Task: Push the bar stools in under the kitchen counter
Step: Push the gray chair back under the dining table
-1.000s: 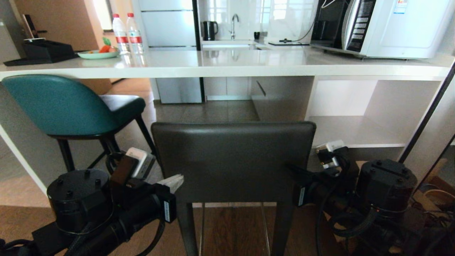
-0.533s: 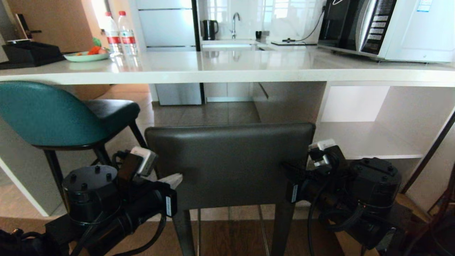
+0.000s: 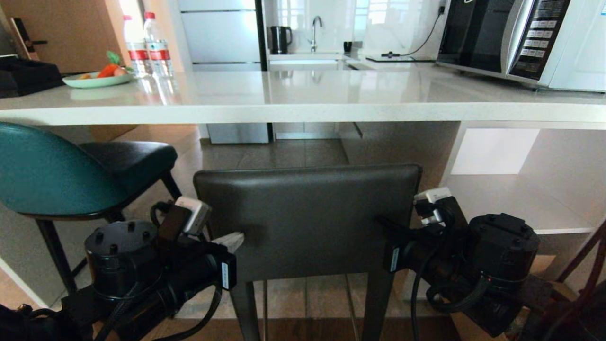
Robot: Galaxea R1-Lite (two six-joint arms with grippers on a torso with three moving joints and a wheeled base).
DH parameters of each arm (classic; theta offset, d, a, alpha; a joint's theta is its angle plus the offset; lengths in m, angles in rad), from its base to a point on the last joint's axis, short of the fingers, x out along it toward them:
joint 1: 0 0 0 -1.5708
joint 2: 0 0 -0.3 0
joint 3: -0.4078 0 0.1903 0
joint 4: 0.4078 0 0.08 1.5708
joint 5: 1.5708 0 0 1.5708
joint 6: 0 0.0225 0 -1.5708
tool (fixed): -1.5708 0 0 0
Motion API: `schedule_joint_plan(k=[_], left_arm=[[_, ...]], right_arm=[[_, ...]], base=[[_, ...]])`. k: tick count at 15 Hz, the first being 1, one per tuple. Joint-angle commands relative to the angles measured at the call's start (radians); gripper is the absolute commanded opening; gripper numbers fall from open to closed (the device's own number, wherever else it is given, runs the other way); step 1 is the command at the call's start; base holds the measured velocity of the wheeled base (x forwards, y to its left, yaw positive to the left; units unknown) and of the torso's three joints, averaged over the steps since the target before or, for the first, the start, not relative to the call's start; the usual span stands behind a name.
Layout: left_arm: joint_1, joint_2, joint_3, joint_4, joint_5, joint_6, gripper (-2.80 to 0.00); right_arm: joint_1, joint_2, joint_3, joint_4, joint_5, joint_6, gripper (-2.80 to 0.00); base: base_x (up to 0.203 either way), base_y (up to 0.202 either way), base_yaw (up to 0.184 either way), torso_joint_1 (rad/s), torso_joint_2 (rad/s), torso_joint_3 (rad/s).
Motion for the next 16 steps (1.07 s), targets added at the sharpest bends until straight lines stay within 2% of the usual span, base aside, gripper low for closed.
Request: schedule_joint_plan(k=[1, 7, 11, 14, 16], left_arm=[[0.001, -0.002, 0.002, -0.007, 0.001, -0.002, -2.8], [-0.002, -0.018, 0.015, -0.015, 0.006, 0.0, -2.8], [-0.002, -0.007, 0.055, -0.087, 0.005, 0.001, -2.8], [0.013, -0.01, 0.056, -0.088, 0.005, 0.0, -2.8], [0.051, -0.006, 0.05, -0.088, 0.003, 0.003, -2.8]], right_arm=[[0.001, -0.004, 0.004, -0.007, -0.001, 0.001, -2.8], [0.017, -0.059, 0.066, -0.031, -0.001, 0.001, -2.8], [0.021, -0.154, 0.181, -0.036, -0.001, 0.006, -2.8], [0.022, -0.154, 0.18, -0.037, -0.002, 0.006, -2.8], [0.022, -0.154, 0.175, -0.037, -0.001, 0.006, -2.8]], base=[[0.19, 0.0, 0.002, 0.008, 0.0, -0.002], [0.175, 0.0, 0.002, 0.004, 0.0, 0.005], [0.0, 0.0, 0.0, 0.0, 0.0, 0.0], [0.0, 0.0, 0.0, 0.0, 0.0, 0.0], [0.0, 0.0, 0.0, 0.0, 0.0, 0.0]])
